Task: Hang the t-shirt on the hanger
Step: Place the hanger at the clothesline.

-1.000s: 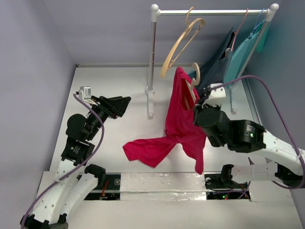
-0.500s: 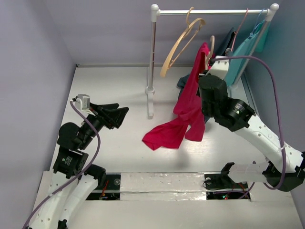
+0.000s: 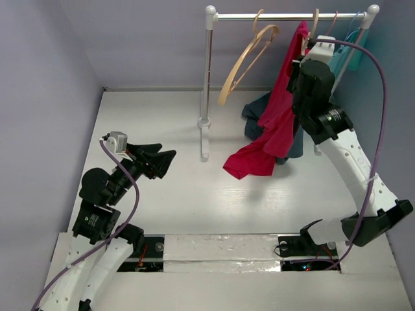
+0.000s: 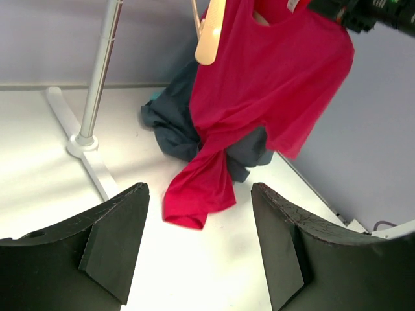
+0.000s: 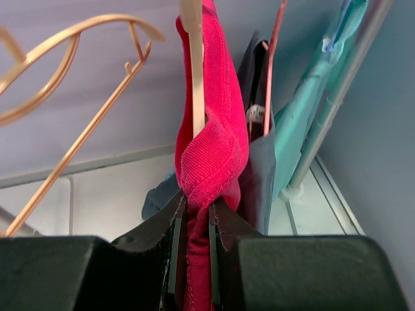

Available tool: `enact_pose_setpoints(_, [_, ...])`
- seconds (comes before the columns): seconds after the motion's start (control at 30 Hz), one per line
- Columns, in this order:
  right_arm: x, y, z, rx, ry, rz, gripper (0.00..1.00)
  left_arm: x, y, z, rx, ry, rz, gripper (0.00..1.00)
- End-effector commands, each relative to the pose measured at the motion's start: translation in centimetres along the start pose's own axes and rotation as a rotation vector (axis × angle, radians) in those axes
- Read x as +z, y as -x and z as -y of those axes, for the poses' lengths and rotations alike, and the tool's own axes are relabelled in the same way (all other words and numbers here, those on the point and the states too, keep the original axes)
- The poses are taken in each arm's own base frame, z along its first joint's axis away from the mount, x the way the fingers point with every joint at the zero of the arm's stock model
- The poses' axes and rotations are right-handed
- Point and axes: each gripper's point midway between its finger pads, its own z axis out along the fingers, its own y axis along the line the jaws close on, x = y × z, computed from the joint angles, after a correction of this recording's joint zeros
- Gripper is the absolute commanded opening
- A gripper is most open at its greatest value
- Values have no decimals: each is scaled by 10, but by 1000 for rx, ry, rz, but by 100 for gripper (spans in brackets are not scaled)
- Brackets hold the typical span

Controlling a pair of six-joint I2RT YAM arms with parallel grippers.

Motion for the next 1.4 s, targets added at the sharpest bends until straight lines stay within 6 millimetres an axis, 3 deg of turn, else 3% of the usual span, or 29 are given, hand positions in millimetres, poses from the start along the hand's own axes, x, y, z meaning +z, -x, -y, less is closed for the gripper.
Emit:
enact_pose_setpoints(0.0, [11,62,-4,109,72,163,0,1,-1,1,28,-20,11,61])
enact_pose_setpoints(0.27, [39,66,-7,96,110,187,0,3,-11,-2,28,-19,-18,61])
enact_pose_setpoints(0.43, [60,46,-11,77,132,144,0,4,-16,-5,33,-12,-34,61])
enact_pose_setpoints(0.57, [74,29,-2,74,114,104,0,5,-17,-5,32,-12,-37,61])
enact_pose_setpoints(0.77, [82,13,13,87,81,76,0,6,-19,-6,30,-11,-45,61])
enact_pose_setpoints(0.9, [87,15,19,100,69,75,0,7,-21,-8,26,-8,-52,61])
enact_pose_setpoints(1.0, [89,22,14,105,87,78,0,7,-20,-7,25,-10,-50,61])
enact_pose_setpoints(1.17, [89,-1,9,119,114,47,0,7,-21,-8,27,-4,-52,61])
enact_pose_setpoints(1.27, [87,-14,3,125,145,17,9,7,-21,-9,28,-4,-53,61])
enact_pose_setpoints(1.3, [87,-17,3,128,146,9,26,7,-22,-9,29,-1,-55,61])
enact_pose_setpoints(1.37, [80,-13,6,148,141,8,50,7,-22,-9,28,0,-53,61])
